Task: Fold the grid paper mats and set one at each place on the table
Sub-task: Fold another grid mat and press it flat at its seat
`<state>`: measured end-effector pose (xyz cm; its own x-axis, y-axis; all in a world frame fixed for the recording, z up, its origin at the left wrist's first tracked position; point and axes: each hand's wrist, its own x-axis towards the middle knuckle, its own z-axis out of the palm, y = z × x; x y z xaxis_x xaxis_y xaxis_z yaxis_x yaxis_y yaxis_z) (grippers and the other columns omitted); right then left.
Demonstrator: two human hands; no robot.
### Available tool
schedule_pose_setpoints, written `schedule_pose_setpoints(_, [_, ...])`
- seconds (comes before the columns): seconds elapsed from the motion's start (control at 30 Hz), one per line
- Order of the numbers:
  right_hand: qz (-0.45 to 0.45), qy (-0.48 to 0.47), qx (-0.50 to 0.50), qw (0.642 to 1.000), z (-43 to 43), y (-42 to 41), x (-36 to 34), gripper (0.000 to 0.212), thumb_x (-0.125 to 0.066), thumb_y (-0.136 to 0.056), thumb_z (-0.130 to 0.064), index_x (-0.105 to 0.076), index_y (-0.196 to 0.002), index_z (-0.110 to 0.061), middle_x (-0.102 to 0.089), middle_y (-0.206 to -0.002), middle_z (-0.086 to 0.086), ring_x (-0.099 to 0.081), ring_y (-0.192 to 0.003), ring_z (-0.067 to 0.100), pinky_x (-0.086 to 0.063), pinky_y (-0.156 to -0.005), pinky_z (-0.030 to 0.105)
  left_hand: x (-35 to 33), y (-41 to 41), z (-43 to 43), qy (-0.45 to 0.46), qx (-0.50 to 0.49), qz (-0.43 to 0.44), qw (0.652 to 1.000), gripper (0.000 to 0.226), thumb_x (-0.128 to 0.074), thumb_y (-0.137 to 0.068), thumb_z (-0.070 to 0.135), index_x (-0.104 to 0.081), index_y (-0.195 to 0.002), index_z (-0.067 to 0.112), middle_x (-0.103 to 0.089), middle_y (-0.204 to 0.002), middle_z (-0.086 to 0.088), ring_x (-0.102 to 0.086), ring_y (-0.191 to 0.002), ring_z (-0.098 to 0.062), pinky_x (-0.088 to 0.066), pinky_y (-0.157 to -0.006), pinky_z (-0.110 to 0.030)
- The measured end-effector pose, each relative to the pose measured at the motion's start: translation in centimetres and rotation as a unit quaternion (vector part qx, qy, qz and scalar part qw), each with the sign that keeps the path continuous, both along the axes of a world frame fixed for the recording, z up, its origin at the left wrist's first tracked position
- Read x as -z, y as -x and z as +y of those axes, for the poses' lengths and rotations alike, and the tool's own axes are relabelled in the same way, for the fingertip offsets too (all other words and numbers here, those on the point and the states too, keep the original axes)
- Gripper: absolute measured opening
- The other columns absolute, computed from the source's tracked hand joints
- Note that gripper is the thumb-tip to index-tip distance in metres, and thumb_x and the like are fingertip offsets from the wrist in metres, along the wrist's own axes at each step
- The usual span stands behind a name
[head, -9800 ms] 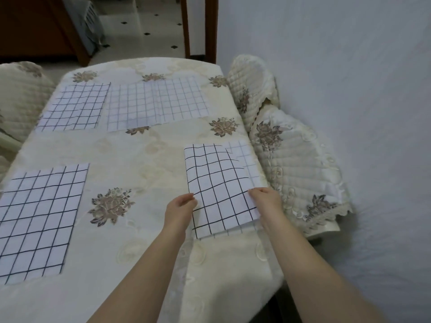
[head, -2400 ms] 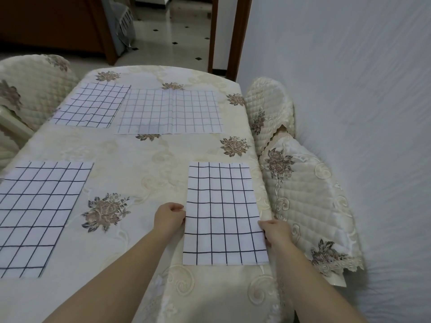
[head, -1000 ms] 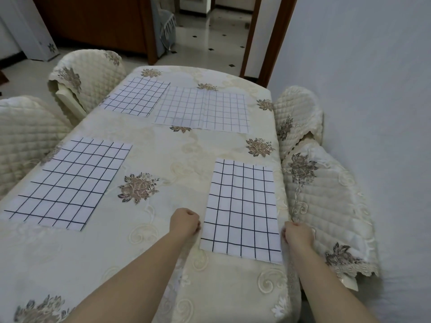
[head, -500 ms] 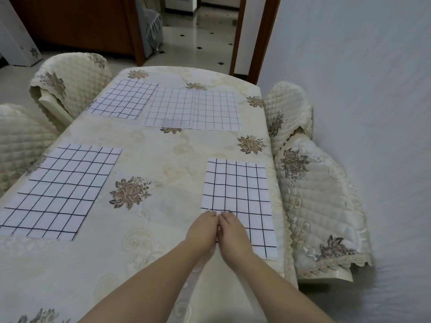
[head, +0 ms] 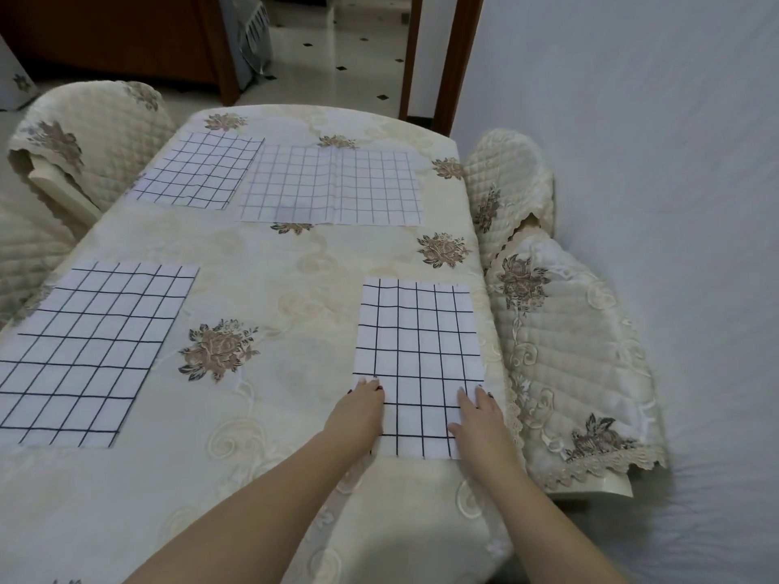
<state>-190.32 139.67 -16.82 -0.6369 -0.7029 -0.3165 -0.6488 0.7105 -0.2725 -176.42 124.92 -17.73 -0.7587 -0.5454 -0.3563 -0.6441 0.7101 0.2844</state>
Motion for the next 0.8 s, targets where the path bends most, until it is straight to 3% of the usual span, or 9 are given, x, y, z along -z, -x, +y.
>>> schedule_pose_setpoints(0.13, [-0.019, 0.027, 0.013, 0.999, -1.9, 0.5, -1.0, 0.063, -0.048, -0.097, -0.031, -0.020, -0.150, -0.013, -0.012, -0.159, 0.013, -0.006, -0.148, 0.026, -0.017, -0.117, 0.033, -1.2, 0.2, -0.5, -0.038, -0.065, 0.096, 0.993, 0.040, -0.061, -0.086, 0.014, -0.053, -0.124, 0.008, -0.050, -0.130, -0.007, -0.046, -0.124, -0.026, -0.041, -0.095, -0.035])
schedule_pose_setpoints(0.27, [-0.037, 0.070, -0.018, 0.997, -5.7, 1.5, -2.2, 0.062, -0.046, -0.098, -0.027, -0.018, -0.151, -0.016, -0.010, -0.160, 0.008, -0.003, -0.148, 0.022, -0.015, -0.119, 0.033, -3.6, 1.9, -4.3, -0.015, -0.118, 0.163, 0.979, 0.048, -0.058, -0.092, 0.016, -0.045, -0.138, 0.009, -0.046, -0.141, -0.010, -0.043, -0.130, -0.026, -0.036, -0.103, -0.032])
schedule_pose_setpoints(0.47, [-0.027, 0.068, -0.061, 0.995, -12.8, 4.1, -2.5, 0.054, -0.043, -0.098, -0.021, -0.028, -0.148, -0.012, -0.015, -0.159, 0.010, -0.007, -0.148, 0.025, -0.016, -0.119, 0.035, -4.3, 5.9, -10.9, 0.002, -0.131, 0.117, 0.984, 0.038, -0.056, -0.092, 0.012, -0.052, -0.128, 0.001, -0.052, -0.133, -0.015, -0.050, -0.122, -0.029, -0.038, -0.099, -0.035])
schedule_pose_setpoints(0.63, [-0.015, 0.037, -0.135, 0.990, -18.1, 5.4, -1.2, 0.052, -0.042, -0.096, -0.020, -0.030, -0.145, -0.009, -0.021, -0.156, 0.012, -0.013, -0.146, 0.030, -0.017, -0.119, 0.038, -2.5, 9.5, -13.1, 0.002, -0.070, 0.058, 0.996, 0.031, -0.056, -0.089, 0.006, -0.054, -0.120, 0.003, -0.052, -0.126, -0.012, -0.049, -0.120, -0.027, -0.040, -0.091, -0.032])
schedule_pose_setpoints(0.8, [-0.003, 0.000, -0.201, 0.980, -20.8, 6.1, 0.4, 0.065, -0.046, -0.096, -0.035, -0.017, -0.151, -0.016, -0.011, -0.160, 0.006, -0.006, -0.148, 0.030, -0.015, -0.118, 0.047, -0.8, 11.1, -14.9, 0.061, -0.004, -0.007, 0.998, 0.057, -0.063, -0.085, 0.025, -0.040, -0.135, 0.009, -0.039, -0.145, -0.010, -0.033, -0.136, -0.027, -0.036, -0.106, -0.038])
